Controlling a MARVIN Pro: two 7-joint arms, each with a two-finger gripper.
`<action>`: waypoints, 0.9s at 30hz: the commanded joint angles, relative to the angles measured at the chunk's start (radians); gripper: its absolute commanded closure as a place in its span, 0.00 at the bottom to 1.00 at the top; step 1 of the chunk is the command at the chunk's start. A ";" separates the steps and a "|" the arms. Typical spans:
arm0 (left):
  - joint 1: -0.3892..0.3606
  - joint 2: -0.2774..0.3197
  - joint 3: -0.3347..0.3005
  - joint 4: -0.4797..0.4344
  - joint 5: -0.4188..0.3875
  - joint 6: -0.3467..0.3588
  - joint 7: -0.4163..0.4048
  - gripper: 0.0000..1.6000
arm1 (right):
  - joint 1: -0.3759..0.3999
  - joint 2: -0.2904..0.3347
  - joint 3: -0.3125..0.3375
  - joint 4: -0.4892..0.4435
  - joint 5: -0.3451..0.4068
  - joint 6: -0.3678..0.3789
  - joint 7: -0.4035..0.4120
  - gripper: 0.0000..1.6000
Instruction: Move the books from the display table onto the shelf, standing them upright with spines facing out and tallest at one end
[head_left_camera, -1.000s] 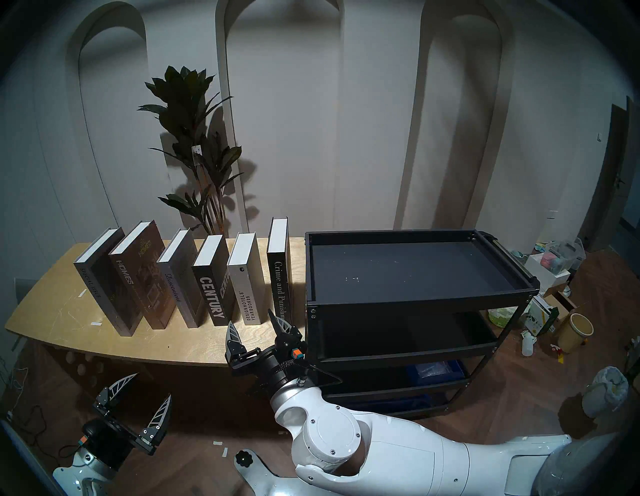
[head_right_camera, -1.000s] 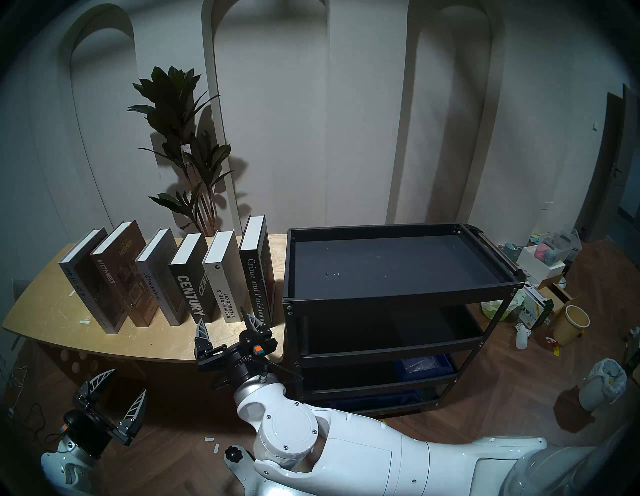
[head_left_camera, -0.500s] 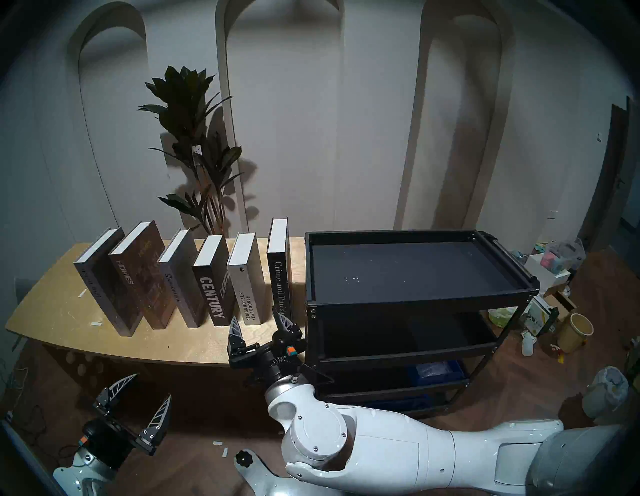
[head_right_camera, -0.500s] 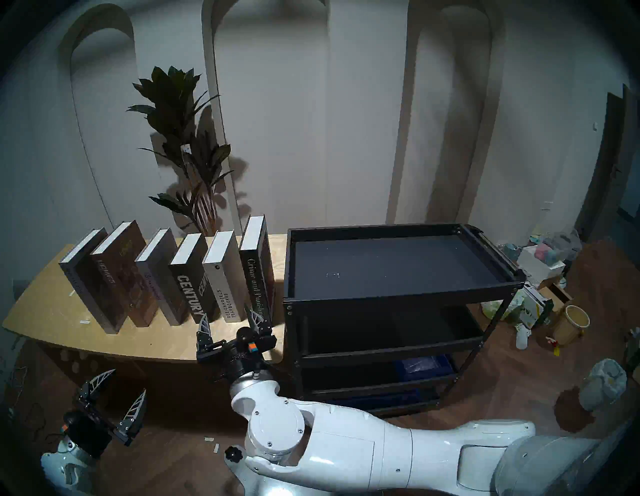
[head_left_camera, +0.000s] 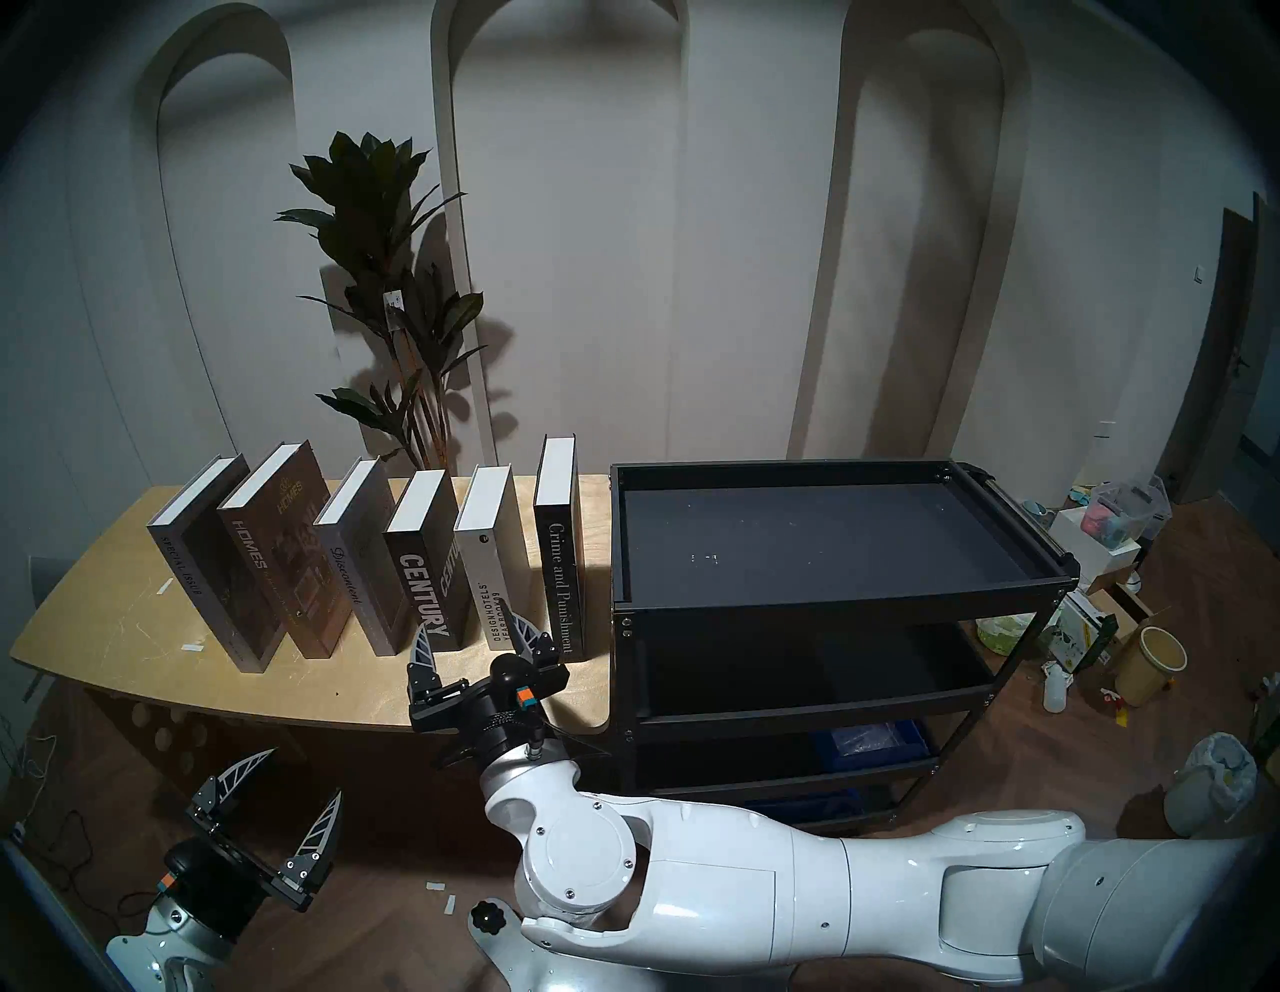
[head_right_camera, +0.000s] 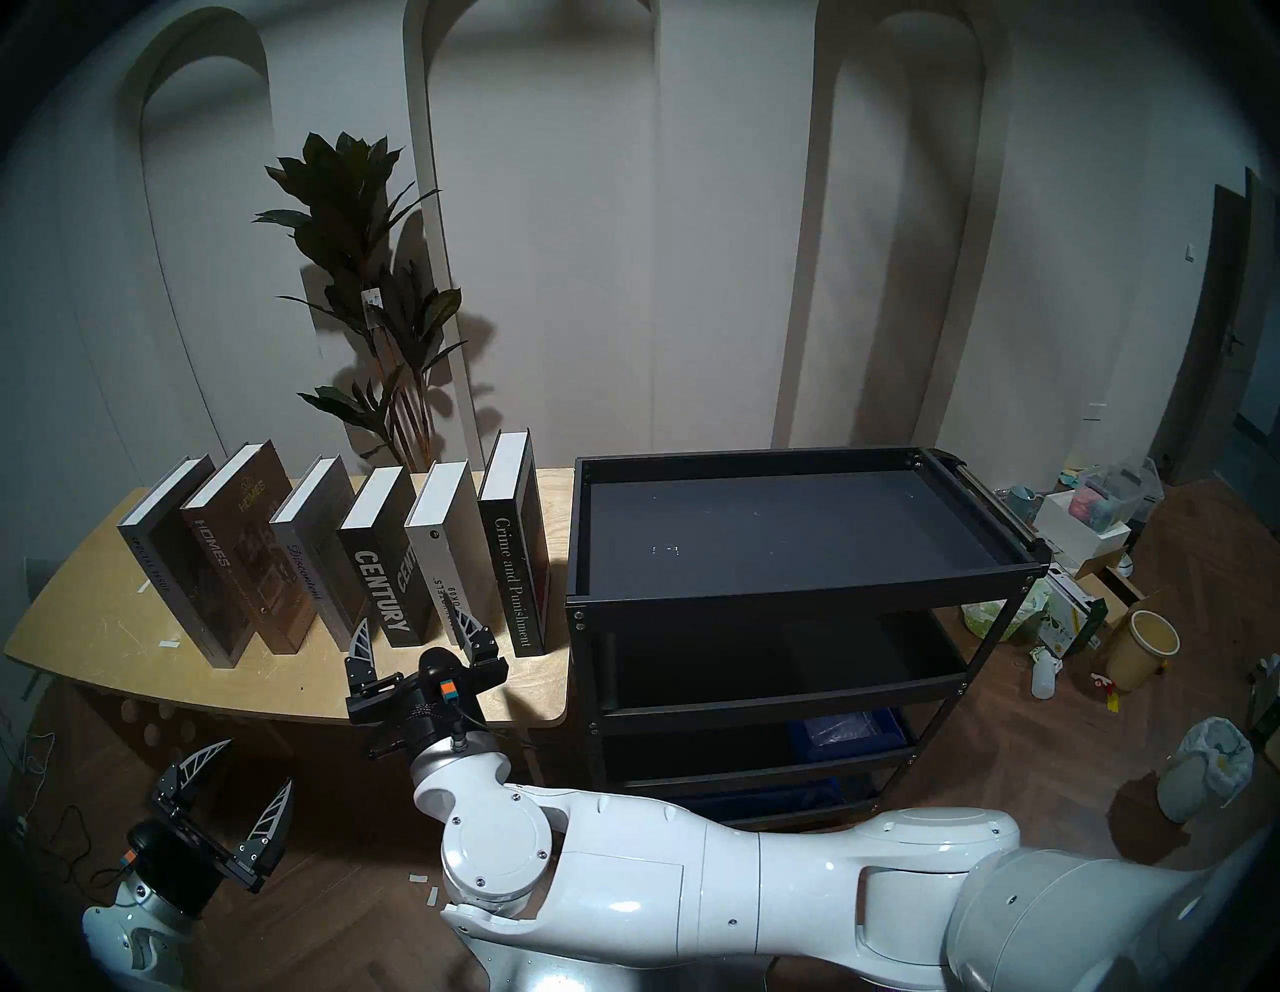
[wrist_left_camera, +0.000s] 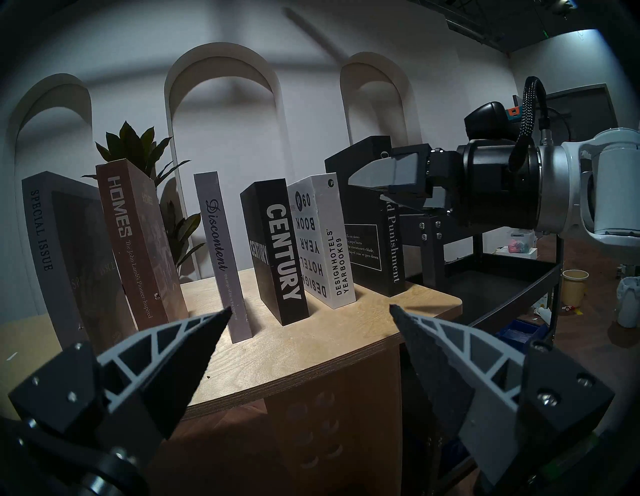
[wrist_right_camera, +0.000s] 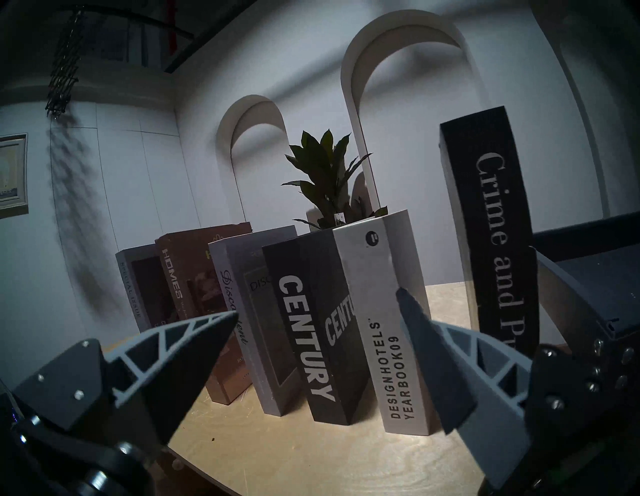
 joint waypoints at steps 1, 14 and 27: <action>-0.002 0.002 0.000 -0.007 -0.001 -0.002 -0.001 0.00 | 0.062 -0.114 -0.029 0.051 -0.007 -0.016 -0.021 0.00; -0.004 0.002 0.000 -0.005 -0.001 -0.002 -0.001 0.00 | 0.108 -0.222 -0.084 0.186 0.012 -0.034 -0.101 0.00; -0.004 0.002 0.000 -0.005 -0.001 -0.003 -0.002 0.00 | 0.149 -0.345 -0.103 0.320 0.079 -0.065 -0.219 0.00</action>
